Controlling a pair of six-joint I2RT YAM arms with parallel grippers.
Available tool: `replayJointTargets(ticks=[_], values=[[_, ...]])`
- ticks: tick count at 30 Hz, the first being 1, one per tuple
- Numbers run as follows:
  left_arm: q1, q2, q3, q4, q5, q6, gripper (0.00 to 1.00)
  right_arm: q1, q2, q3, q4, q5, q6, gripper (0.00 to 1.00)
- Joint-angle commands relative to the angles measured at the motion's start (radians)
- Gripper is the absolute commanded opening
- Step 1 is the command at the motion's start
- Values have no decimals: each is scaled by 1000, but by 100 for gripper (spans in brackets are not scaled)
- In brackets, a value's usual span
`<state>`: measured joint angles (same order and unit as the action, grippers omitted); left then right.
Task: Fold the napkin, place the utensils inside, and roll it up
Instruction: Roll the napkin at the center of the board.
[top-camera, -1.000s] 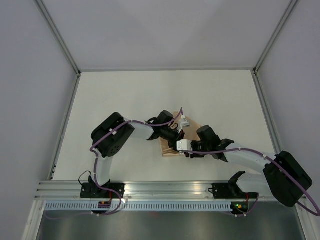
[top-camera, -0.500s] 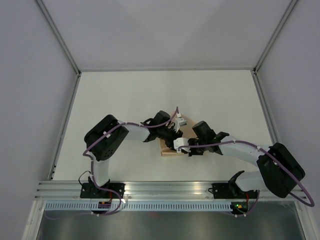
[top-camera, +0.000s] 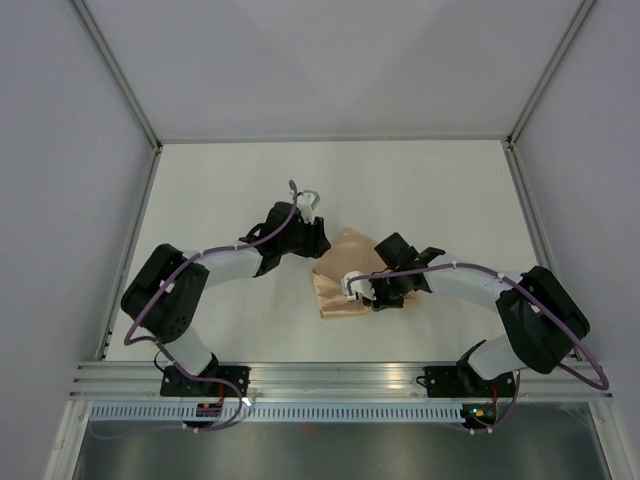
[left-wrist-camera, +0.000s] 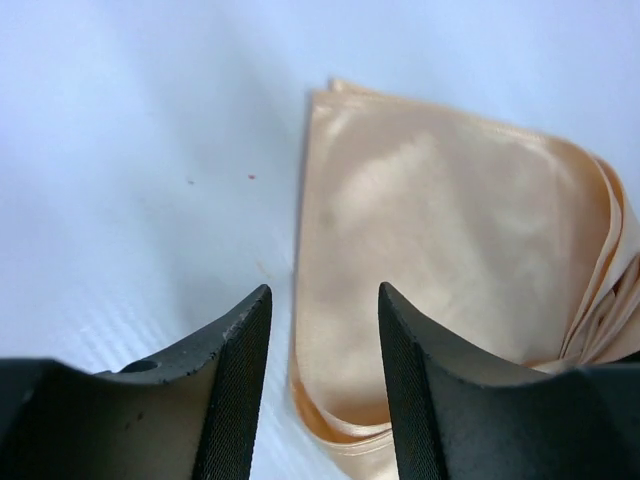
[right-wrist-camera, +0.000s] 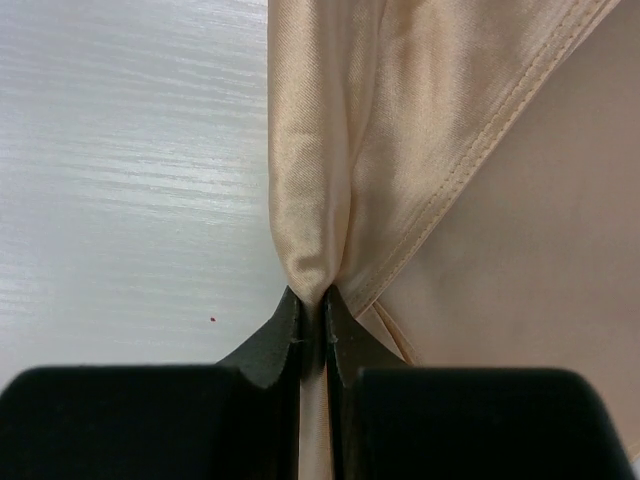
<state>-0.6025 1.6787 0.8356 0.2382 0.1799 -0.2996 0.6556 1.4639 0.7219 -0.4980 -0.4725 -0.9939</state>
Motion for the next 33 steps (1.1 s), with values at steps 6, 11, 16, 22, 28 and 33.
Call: replayJointTargets(ticks=[6, 11, 16, 22, 28, 33], values=[[27, -340, -167, 176, -328, -62, 54, 4, 194, 108, -194, -46, -46, 0], [27, -603, -283, 292, -421, 22, 55, -17, 334, 212, -270, -75, -69, 1], [24, -796, -303, 308, -361, 157, 56, -54, 456, 318, -356, -101, -97, 1], [-31, -849, -282, 273, -218, 362, 56, -86, 591, 470, -493, -110, -120, 0], [-359, -688, -173, 107, -319, 677, 56, -91, 673, 550, -539, -95, -109, 1], [-525, -459, -119, -2, -338, 735, 57, -93, 726, 594, -563, -94, -94, 0]])
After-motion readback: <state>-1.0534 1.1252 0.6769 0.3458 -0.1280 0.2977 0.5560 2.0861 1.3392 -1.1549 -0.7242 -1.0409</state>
